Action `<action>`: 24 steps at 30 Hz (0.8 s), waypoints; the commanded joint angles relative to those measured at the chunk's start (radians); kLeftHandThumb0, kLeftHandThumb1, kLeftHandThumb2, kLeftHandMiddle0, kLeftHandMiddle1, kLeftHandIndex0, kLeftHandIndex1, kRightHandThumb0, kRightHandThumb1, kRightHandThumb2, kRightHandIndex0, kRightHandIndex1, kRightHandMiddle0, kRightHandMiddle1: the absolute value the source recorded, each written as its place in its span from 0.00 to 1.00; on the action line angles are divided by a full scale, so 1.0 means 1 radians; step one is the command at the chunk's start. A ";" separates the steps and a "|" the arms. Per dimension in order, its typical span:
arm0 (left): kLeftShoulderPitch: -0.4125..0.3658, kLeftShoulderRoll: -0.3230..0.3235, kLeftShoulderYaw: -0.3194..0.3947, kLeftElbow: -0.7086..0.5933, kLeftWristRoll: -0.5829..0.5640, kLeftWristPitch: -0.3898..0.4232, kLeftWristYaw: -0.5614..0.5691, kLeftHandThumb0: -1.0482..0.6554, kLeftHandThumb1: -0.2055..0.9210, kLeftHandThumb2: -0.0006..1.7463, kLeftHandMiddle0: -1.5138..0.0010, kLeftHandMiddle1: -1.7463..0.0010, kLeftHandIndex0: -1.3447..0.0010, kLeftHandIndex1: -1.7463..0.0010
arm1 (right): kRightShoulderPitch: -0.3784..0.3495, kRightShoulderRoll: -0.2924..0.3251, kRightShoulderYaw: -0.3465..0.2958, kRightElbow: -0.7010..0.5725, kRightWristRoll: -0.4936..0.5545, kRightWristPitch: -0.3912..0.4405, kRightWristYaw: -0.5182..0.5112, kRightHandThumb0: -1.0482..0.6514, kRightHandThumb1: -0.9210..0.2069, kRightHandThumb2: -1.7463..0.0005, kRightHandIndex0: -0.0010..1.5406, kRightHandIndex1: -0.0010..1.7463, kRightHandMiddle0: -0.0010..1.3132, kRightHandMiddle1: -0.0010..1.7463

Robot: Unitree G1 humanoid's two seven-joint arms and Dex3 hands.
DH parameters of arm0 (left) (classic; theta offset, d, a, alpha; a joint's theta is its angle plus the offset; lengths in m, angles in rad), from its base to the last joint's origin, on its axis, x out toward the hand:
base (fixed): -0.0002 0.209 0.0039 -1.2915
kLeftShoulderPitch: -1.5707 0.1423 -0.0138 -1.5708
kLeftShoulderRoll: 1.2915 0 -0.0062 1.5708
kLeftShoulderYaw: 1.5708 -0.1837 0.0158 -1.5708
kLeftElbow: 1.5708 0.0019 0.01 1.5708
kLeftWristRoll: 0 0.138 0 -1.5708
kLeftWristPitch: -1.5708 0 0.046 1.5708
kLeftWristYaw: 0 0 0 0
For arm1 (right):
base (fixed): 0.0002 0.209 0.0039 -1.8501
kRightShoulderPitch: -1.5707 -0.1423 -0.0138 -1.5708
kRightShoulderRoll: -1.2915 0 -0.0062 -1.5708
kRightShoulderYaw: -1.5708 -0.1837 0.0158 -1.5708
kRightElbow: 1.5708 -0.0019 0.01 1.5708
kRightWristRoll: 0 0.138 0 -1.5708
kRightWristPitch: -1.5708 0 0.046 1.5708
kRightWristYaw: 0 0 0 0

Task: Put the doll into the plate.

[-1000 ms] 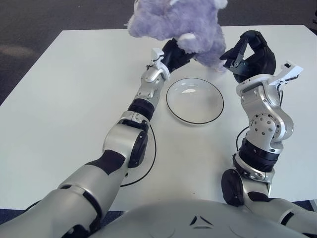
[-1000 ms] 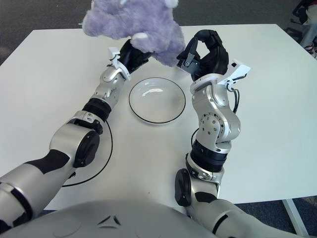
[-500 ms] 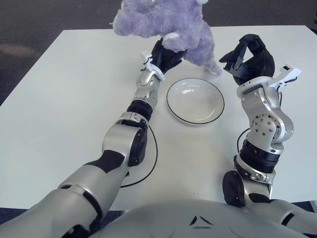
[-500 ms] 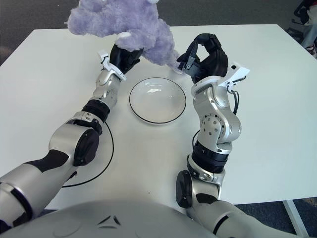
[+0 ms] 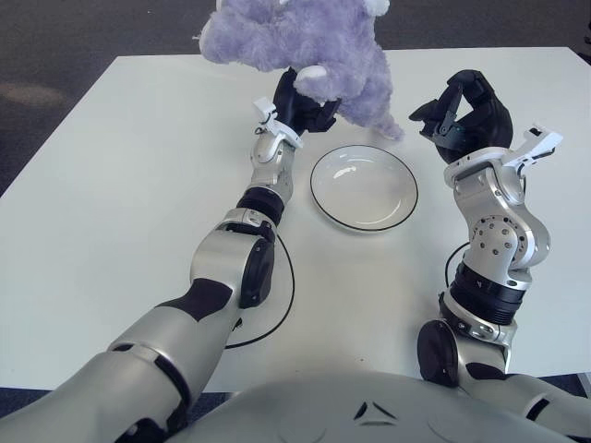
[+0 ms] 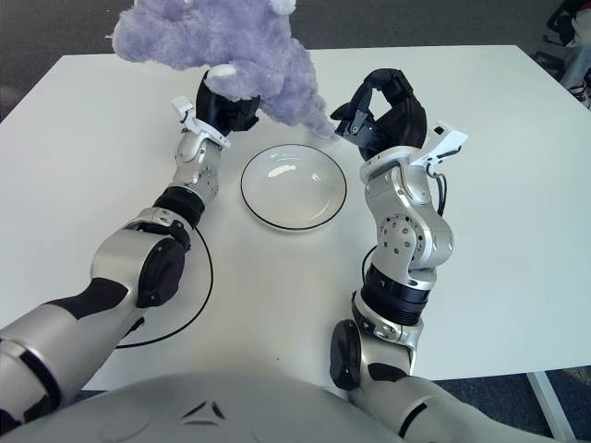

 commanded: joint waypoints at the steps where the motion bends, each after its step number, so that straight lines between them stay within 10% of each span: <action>1: -0.067 -0.079 0.002 0.001 0.032 -0.076 0.054 0.24 0.53 0.46 1.00 0.67 1.00 0.85 | 0.003 -0.009 0.012 0.006 -0.007 0.027 -0.010 0.62 0.70 0.15 0.53 0.92 0.39 1.00; 13: -0.089 0.067 -0.078 0.006 0.315 -0.206 0.340 0.03 0.82 0.21 1.00 0.50 1.00 0.68 | 0.003 -0.016 -0.001 0.026 -0.001 0.032 -0.001 0.62 0.67 0.16 0.50 0.95 0.37 1.00; 24: -0.112 0.224 -0.187 -0.010 0.582 -0.286 0.482 0.00 0.85 0.15 0.97 0.40 1.00 0.46 | 0.009 -0.025 -0.009 0.036 0.012 0.036 0.017 0.62 0.66 0.16 0.50 0.94 0.37 1.00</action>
